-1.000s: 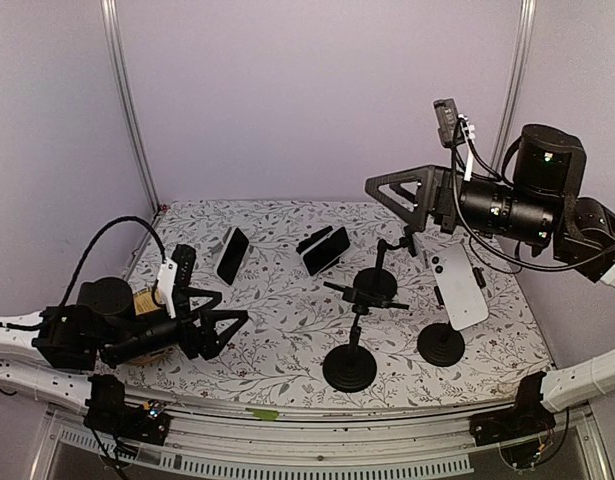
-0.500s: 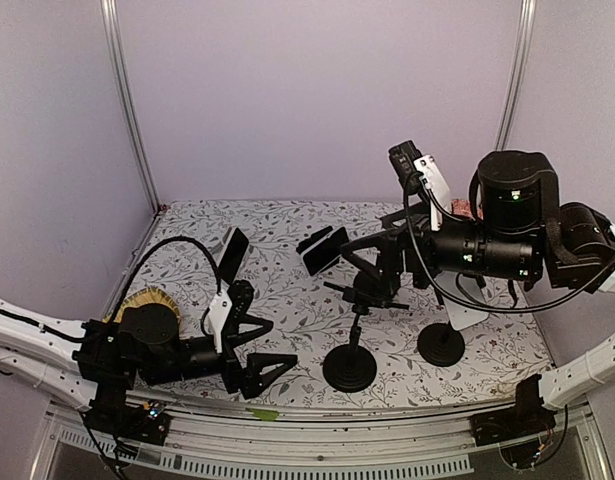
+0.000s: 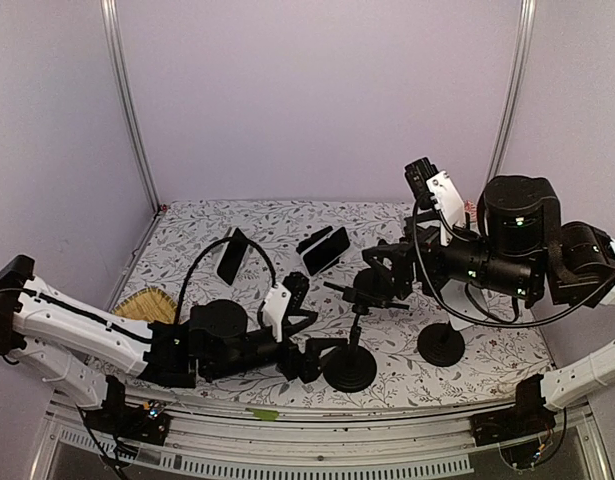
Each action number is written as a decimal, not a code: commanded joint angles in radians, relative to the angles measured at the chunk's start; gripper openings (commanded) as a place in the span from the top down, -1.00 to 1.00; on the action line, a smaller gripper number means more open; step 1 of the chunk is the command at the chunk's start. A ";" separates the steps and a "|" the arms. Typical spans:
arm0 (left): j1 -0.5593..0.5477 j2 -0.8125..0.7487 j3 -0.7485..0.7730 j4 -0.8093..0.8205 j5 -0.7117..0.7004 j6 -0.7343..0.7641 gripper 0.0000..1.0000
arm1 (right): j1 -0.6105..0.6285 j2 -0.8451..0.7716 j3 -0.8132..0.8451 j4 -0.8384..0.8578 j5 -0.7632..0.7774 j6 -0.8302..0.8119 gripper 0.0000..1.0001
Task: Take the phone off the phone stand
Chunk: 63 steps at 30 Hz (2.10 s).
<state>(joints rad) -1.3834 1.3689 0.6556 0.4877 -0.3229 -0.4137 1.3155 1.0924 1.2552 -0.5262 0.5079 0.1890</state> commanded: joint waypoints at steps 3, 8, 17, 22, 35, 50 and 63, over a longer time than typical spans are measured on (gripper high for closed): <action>0.069 0.169 0.135 0.141 0.098 -0.023 -0.72 | 0.004 -0.094 -0.107 0.108 0.078 -0.079 -0.98; 0.103 0.255 0.212 0.149 0.125 -0.044 -0.69 | 0.004 -0.179 -0.195 0.200 0.072 -0.113 -0.98; 0.121 0.352 0.286 0.182 0.048 -0.074 -0.50 | 0.003 -0.232 -0.299 0.280 0.056 -0.145 -0.98; 0.123 0.376 0.301 0.203 0.020 -0.075 -0.34 | 0.004 -0.246 -0.337 0.298 0.044 -0.158 -0.98; 0.123 0.385 0.297 0.264 -0.022 -0.064 -0.01 | 0.003 -0.297 -0.406 0.300 0.024 -0.167 -0.98; 0.122 0.217 0.208 0.202 -0.019 -0.003 0.55 | 0.004 -0.246 -0.409 0.349 -0.166 -0.194 -0.98; 0.121 -0.218 0.029 -0.194 -0.158 0.021 0.56 | 0.004 -0.088 -0.340 0.492 -0.239 -0.389 -0.98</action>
<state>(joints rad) -1.2747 1.2724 0.7071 0.3462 -0.4110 -0.4145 1.3155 0.9836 0.8803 -0.1333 0.3195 -0.1165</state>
